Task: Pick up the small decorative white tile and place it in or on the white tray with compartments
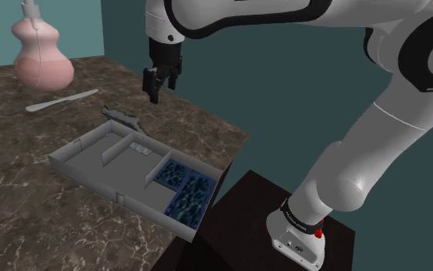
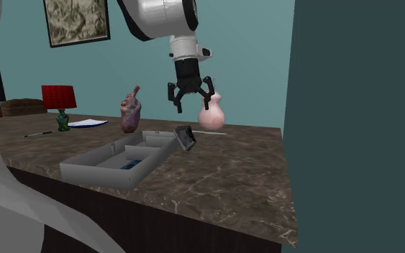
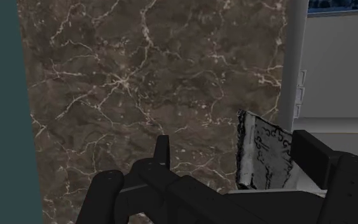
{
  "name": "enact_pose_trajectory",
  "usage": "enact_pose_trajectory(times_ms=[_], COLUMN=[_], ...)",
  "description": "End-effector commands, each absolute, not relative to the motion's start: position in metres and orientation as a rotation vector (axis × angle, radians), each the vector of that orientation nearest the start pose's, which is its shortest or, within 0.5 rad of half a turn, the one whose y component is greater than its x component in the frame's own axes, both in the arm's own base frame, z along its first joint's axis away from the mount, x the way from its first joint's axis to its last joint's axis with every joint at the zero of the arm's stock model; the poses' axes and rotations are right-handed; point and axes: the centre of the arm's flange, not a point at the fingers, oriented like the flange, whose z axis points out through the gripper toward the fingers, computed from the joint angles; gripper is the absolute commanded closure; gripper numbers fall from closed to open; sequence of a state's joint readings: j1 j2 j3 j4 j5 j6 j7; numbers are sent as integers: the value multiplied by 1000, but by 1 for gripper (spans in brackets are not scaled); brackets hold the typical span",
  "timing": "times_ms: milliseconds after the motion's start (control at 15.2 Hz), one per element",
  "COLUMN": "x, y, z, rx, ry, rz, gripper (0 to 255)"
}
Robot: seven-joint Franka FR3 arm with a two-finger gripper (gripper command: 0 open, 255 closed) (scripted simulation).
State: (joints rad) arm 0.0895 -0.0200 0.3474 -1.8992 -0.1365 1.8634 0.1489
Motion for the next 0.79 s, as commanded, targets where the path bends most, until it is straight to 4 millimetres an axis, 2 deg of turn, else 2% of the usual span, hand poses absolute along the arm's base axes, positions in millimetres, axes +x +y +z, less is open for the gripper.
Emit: enact_pose_trajectory(times_ms=[0, 396, 726], x=[522, 568, 572], y=[245, 303, 304], z=[495, 465, 442], rx=[-3234, -3234, -3234], ry=[-573, -688, -695], rz=[-42, -52, -52], gripper=[0, 0, 0])
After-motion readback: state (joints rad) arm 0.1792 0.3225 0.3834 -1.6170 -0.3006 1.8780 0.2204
